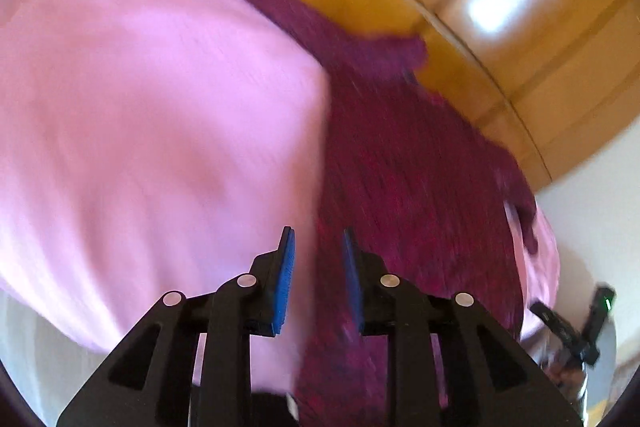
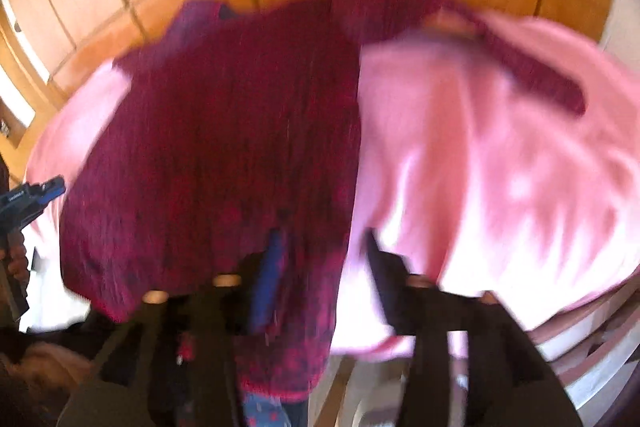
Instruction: Fold small clothes
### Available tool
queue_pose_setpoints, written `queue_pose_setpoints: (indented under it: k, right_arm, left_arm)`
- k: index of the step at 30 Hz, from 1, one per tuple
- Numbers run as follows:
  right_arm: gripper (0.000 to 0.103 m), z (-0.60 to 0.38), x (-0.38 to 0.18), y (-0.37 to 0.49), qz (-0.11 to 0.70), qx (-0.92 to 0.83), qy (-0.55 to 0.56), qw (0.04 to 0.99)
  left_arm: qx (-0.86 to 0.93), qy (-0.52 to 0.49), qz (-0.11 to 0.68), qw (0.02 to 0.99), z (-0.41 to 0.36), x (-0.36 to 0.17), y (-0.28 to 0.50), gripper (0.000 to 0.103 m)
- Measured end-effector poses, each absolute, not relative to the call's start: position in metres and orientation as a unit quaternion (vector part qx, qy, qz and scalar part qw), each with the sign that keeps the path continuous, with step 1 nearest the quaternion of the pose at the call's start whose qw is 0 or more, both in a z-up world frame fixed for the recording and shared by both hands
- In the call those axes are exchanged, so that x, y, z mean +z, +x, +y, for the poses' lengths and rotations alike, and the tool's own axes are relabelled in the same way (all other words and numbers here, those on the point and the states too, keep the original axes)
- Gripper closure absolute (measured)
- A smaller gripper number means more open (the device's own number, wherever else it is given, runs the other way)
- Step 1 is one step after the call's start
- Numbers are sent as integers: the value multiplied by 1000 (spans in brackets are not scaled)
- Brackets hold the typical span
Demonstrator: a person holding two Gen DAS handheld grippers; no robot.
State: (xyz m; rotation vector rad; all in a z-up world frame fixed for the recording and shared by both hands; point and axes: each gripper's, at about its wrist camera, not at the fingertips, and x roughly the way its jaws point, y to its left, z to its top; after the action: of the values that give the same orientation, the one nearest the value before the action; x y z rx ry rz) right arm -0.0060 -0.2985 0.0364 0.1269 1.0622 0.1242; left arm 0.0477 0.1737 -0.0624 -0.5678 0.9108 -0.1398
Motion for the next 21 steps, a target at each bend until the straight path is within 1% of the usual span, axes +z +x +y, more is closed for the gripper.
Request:
queue_pose_setpoints:
  k: [3, 4, 5, 7, 10, 12, 21]
  right_arm:
    - [41, -284, 53, 12, 474, 76, 71, 874]
    - [38, -275, 51, 22, 470, 87, 75, 875]
    - [38, -265, 49, 29, 469, 101, 77, 874]
    - [38, -230, 40, 48, 475, 132, 65, 868]
    - [39, -174, 24, 70, 471, 164, 19, 866]
    - [39, -155, 14, 83, 472, 181, 12, 863]
    - [37, -120, -23, 127, 475, 183, 2, 861]
  left_arm:
    - [-31, -292, 408, 864, 208, -54, 74, 80]
    - [-16, -296, 401, 867, 219, -51, 87, 66]
    - [-8, -304, 394, 867, 227, -49, 97, 51]
    - [8, -329, 375, 867, 246, -45, 121, 44]
    - [26, -348, 368, 862, 268, -41, 164, 43]
    - [39, -351, 371, 859, 272, -41, 198, 43]
    - [95, -336, 395, 850, 312, -56, 329, 43]
